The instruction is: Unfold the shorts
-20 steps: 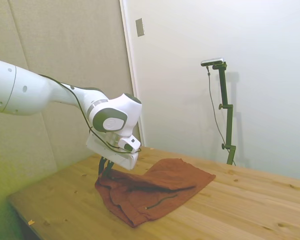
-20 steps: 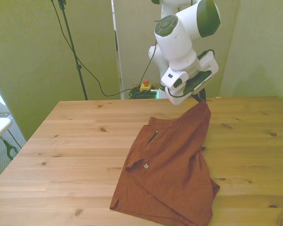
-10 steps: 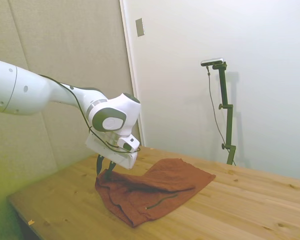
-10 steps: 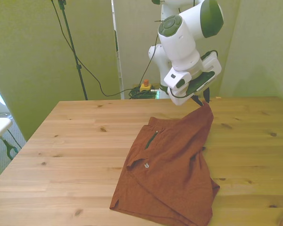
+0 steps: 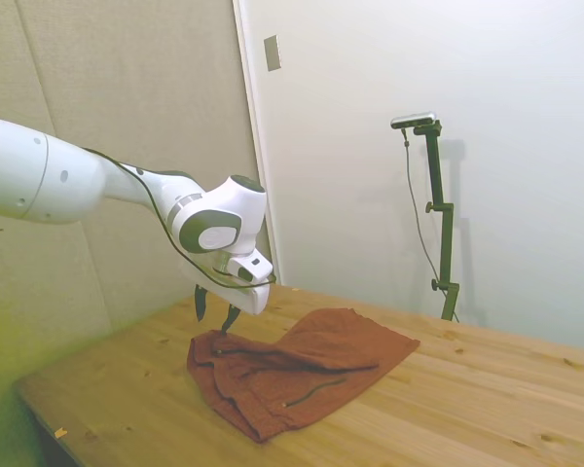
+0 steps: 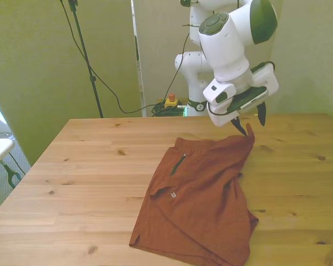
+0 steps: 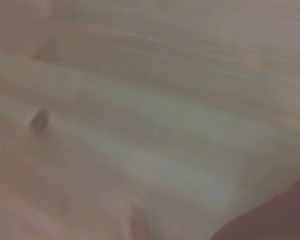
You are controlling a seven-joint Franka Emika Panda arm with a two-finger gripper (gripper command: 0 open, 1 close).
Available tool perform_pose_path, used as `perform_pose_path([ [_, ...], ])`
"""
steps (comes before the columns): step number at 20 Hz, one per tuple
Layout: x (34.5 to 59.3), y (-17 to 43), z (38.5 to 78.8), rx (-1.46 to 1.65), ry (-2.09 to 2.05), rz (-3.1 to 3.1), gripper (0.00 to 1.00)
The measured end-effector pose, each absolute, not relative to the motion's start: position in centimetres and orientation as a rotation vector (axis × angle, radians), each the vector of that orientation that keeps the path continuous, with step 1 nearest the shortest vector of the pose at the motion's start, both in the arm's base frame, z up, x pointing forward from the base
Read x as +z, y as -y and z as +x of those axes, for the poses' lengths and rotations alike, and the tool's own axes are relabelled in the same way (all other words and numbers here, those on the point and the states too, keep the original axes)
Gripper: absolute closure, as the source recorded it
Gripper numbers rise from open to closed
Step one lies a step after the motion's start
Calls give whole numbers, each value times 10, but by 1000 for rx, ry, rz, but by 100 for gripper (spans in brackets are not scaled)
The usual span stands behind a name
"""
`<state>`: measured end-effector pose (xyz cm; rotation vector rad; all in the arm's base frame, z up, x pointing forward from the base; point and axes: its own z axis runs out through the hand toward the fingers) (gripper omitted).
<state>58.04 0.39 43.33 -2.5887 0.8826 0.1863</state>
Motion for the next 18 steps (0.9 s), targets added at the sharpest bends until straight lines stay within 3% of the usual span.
perform_pose_path([
  [3,448,53,602,74,-1073,-2545,0],
  [6,479,126,603,-46,-1262,-2485,0],
  [8,484,163,602,-110,-1389,-2444,0],
  [13,442,225,634,-239,-1722,-2294,0],
  [18,410,233,664,-247,-2009,-2153,0],
])
